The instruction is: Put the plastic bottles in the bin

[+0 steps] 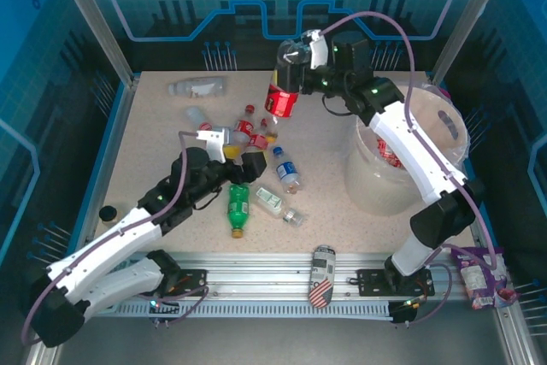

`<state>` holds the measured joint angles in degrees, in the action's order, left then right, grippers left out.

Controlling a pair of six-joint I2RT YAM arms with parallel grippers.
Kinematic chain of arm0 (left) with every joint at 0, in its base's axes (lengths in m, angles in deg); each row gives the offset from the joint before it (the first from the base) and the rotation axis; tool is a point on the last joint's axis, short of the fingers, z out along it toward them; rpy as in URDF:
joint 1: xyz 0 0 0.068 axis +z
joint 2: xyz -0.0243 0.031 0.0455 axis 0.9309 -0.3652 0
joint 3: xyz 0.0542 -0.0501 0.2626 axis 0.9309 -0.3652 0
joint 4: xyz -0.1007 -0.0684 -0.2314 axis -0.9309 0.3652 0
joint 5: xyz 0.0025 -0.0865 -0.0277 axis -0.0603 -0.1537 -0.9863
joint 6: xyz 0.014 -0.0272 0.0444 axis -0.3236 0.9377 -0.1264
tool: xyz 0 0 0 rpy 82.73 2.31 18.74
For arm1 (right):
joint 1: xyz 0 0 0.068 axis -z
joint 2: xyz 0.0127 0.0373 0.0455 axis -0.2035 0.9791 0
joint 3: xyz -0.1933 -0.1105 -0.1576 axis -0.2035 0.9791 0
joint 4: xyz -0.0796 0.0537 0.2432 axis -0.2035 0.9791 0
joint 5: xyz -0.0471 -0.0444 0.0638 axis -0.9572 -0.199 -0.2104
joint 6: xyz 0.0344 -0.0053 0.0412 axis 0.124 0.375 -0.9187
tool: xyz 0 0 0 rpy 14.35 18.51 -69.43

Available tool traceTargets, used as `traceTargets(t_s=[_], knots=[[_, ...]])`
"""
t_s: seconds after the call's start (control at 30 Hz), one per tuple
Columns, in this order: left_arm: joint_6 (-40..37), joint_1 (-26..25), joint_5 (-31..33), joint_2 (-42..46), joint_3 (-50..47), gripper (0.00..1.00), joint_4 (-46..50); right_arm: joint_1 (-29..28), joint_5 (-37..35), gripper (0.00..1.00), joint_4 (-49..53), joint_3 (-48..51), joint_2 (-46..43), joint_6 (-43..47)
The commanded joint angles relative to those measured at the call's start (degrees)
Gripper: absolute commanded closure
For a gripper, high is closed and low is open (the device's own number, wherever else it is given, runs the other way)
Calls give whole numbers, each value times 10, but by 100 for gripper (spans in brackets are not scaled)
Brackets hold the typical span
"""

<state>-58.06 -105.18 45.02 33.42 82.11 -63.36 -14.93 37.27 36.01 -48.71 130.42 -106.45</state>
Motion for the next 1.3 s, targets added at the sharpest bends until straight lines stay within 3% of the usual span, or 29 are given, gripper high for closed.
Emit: traceTargets(t_s=[0.0, 0.23, 0.37, 0.73, 0.87, 1.0, 1.27], knots=[[-6, 1, 41, 24, -19, 1, 58, 21, -55, 53, 54, -46, -55, 62], [-11, 25, 64, -17, 16, 1, 184, 75, -140, 56, 169, -71, -162, 116], [-21, 53, 71, -84, 67, 2, 291, 98, -234, 58, 238, -85, -222, 142], [-20, 76, 4, -170, 70, 7, 288, 140, -426, 59, 331, -50, -310, 190], [-23, 77, -18, -192, 72, 7, 283, 169, -428, 62, 409, -56, -267, 182], [-28, 77, -59, -205, 62, 7, 261, 190, -377, 62, 440, -15, -226, 180], [-23, 80, -68, -217, 40, 8, 256, 214, -320, 62, 399, 109, -171, 183]])
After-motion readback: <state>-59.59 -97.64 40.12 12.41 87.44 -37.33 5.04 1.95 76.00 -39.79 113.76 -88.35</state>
